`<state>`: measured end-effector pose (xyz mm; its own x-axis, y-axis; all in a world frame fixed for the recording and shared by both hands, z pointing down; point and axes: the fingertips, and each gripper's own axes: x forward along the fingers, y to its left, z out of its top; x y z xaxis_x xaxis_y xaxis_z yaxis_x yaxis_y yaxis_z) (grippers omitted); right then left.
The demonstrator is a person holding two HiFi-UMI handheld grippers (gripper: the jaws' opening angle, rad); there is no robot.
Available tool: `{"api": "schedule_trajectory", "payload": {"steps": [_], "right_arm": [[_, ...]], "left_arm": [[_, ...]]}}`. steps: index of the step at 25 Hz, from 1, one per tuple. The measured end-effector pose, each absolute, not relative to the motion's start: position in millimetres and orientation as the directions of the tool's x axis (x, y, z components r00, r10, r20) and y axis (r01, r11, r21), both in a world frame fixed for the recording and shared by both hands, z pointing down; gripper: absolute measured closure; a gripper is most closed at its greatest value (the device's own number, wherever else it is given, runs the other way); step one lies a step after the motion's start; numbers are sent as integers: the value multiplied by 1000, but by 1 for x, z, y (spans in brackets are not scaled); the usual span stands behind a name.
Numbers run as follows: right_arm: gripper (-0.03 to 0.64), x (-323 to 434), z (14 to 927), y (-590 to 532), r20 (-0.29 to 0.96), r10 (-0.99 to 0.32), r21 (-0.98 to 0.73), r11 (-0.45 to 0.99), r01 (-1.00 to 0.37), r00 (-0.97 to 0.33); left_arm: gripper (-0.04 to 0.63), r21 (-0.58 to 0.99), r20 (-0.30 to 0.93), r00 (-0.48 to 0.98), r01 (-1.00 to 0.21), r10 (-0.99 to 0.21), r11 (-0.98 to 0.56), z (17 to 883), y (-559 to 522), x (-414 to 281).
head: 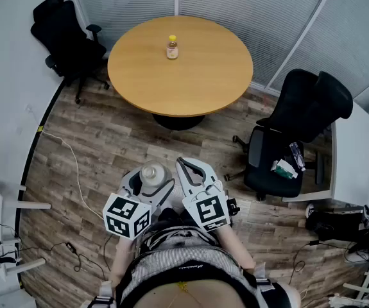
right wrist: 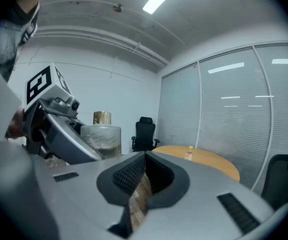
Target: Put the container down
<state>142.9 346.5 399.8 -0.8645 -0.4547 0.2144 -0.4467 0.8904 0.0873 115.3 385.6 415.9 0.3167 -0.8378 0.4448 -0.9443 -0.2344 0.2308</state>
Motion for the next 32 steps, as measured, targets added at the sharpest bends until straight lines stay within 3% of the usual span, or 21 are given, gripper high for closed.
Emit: {"api": "schedule_trajectory", "payload": {"steps": [20, 32], "right_arm": [[595, 196, 418, 342, 206, -406, 31, 912, -409, -890], [594, 196, 417, 326, 200, -412, 5, 908, -420, -889]], "left_arm": [[265, 242, 444, 261, -956, -857, -166, 427, 391, 157], [265, 235, 455, 229, -963, -861, -132, 423, 384, 145]]}}
